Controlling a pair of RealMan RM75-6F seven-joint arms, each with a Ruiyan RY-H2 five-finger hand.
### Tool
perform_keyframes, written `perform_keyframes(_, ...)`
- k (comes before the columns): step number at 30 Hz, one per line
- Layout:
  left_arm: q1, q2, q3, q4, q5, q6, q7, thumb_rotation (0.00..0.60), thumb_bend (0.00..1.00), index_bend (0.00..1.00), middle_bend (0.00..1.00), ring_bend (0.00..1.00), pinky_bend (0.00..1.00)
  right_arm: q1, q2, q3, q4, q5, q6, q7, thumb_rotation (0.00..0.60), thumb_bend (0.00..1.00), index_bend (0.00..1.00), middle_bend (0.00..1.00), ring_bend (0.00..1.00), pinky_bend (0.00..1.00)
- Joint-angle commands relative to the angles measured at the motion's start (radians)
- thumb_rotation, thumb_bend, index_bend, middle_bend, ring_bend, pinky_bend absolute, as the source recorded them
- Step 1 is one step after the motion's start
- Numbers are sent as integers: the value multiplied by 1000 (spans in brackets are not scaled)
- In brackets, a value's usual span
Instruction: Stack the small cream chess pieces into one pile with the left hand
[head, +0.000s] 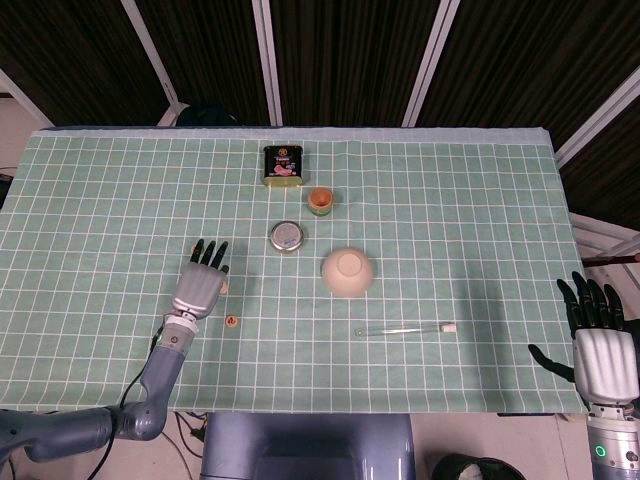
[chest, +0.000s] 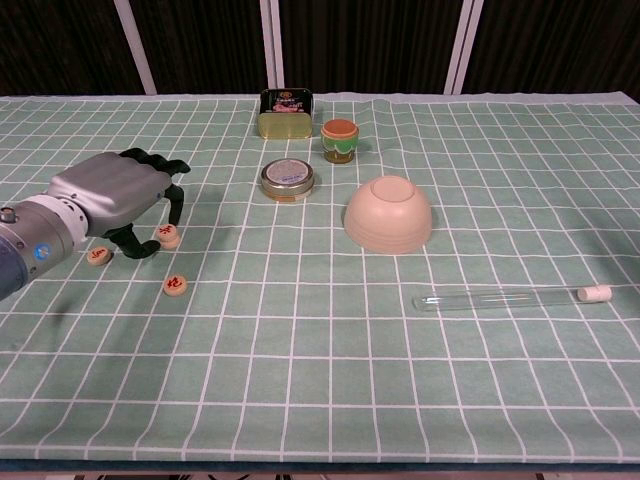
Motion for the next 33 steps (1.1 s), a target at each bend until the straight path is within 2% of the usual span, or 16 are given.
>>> perform_keyframes(1,0,1,2,-2,-1,-1,2,600,337,420,6,0,0,0,0,0,0,-1,1,-1,600,233,89,13,0,0)
perform_keyframes(12,7,16,6,-20,14,10,-10,600,336,435,6,0,0,-1,-3,2,2,0,4,0,600,233,90,13,0,0)
perform_keyframes(20,8,17,6,-35,28,22,-12,600,337,407,5,0,0,-1,-4,4,1,4,5,-2,600,232,90,13,0,0)
perform_keyframes(26,18,60,17,-132,86,39,-51,600,305,391,5,0,0,0,-4,4,-1,6,1,-3,600,232,90,13,0,0)
perform_keyframes(33,33,123,62,-270,148,27,-87,600,251,391,4,0,0,0,-5,4,0,6,1,-3,600,233,90,13,0,0)
